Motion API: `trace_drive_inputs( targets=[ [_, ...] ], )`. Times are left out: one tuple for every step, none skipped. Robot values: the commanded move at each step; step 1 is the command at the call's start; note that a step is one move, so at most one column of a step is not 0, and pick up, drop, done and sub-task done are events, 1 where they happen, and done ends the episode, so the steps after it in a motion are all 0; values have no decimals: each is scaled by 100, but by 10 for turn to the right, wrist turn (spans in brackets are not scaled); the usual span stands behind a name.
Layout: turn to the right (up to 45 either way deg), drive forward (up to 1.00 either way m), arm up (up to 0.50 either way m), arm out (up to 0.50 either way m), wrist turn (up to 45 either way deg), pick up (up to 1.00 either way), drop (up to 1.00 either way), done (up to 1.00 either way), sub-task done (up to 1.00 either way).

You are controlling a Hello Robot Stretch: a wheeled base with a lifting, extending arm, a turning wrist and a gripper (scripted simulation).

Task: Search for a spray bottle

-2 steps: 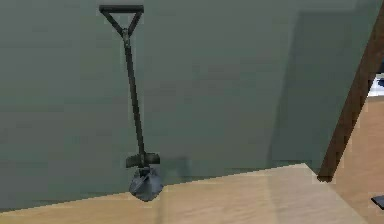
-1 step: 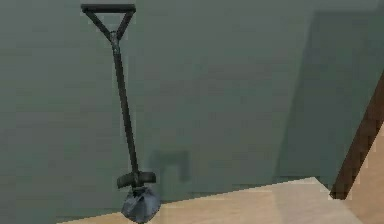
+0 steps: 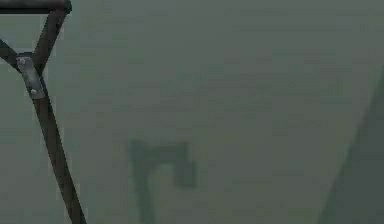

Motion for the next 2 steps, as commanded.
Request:
trace_drive_inputs(
  targets=[
    [450, 0, 0, 0, 0, 0, 0, 0, 0],
    [90, 0, 0, 0, 0, 0, 0, 0, 0]
  ],
)
